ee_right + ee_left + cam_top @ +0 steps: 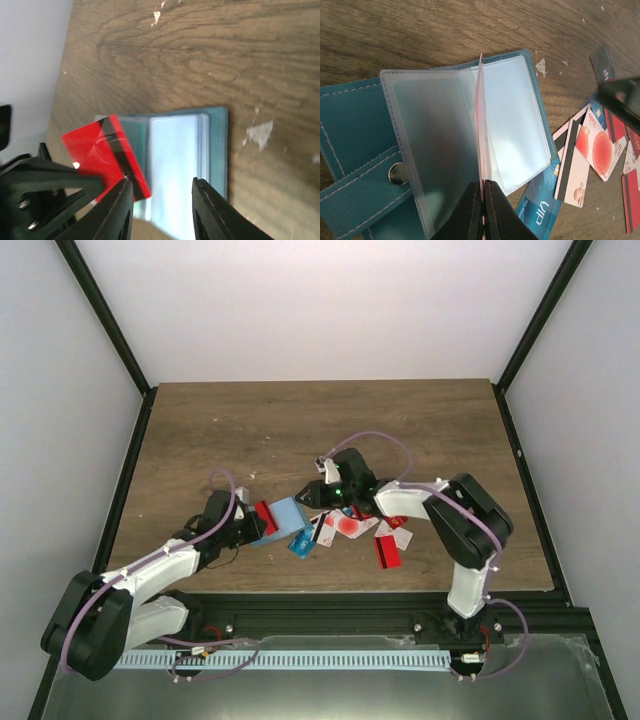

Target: Put the credit cards into the card holder

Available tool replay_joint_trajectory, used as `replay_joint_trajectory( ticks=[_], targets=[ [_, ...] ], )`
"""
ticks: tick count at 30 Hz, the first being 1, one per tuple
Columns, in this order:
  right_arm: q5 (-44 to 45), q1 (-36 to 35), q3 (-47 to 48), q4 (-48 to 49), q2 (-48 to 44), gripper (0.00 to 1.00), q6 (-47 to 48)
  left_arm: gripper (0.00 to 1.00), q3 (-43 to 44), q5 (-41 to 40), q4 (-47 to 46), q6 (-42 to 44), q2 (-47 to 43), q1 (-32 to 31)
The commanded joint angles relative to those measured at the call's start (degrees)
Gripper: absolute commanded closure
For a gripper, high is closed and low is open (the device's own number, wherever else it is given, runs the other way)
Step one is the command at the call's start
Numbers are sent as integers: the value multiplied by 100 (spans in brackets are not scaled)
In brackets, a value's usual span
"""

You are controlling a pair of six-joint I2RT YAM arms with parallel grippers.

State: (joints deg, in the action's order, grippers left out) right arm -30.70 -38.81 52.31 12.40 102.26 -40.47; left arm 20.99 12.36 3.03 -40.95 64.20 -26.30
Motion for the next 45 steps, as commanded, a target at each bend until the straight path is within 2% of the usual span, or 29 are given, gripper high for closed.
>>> replay_joint_trajectory(
  ticks=[1, 7, 11, 15, 21, 36, 45],
  targets=[
    [84, 29, 729, -570, 733, 67, 666, 96, -95, 30, 38, -9, -57, 61],
    [-189, 31, 938, -554, 1345, 79, 715, 96, -140, 99, -5, 8, -47, 147],
    [-338, 23, 667, -323, 1394, 88, 580, 96, -211, 239, -159, -29, -3, 238],
    [-508, -10, 266, -50, 1347, 93, 379, 96, -283, 396, -289, -69, 83, 297],
    [-569, -65, -124, 241, 1263, 96, 133, 96, -422, 624, -523, -165, 176, 381],
    [-586, -74, -121, 287, 1377, 97, 105, 96, -727, 1429, -1147, -352, 284, 458],
    [-596, -74, -125, 277, 1358, 98, 101, 96, -755, 1364, -978, -352, 248, 503]
  ],
)
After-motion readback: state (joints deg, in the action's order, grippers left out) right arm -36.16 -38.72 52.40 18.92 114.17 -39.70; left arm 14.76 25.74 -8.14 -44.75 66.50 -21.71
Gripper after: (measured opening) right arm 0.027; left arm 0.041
